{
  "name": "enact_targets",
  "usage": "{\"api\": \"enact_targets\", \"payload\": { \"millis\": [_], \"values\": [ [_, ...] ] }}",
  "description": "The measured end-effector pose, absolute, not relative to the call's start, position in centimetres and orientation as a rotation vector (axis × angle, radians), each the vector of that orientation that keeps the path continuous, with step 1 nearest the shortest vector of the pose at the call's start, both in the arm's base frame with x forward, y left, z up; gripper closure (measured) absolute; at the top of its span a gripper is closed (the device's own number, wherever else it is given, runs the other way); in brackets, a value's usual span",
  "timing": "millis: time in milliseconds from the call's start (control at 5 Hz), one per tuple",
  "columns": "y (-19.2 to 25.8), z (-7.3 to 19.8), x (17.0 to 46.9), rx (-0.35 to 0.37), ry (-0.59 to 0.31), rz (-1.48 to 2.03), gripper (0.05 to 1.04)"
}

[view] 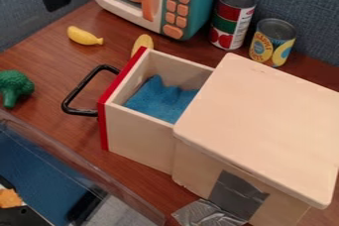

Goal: Put the banana in the white drawer

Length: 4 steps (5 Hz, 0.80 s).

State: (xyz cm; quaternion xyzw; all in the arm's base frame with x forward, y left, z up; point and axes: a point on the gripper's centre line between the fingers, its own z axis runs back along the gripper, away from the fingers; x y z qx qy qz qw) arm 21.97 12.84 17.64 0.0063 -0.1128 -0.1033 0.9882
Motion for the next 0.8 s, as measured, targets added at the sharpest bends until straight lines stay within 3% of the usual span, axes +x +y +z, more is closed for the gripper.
{"api": "enact_targets", "payload": {
  "millis": [200, 400, 800],
  "values": [
    [12.9, 17.1, 22.1, 0.0, -0.214, -0.192, 0.083],
    [13.4, 15.3, 25.8, 0.004, -0.241, -0.042, 0.083],
    [16.0, 12.3, 31.5, 0.119, -0.269, 0.281, 0.083]
  ]
}}
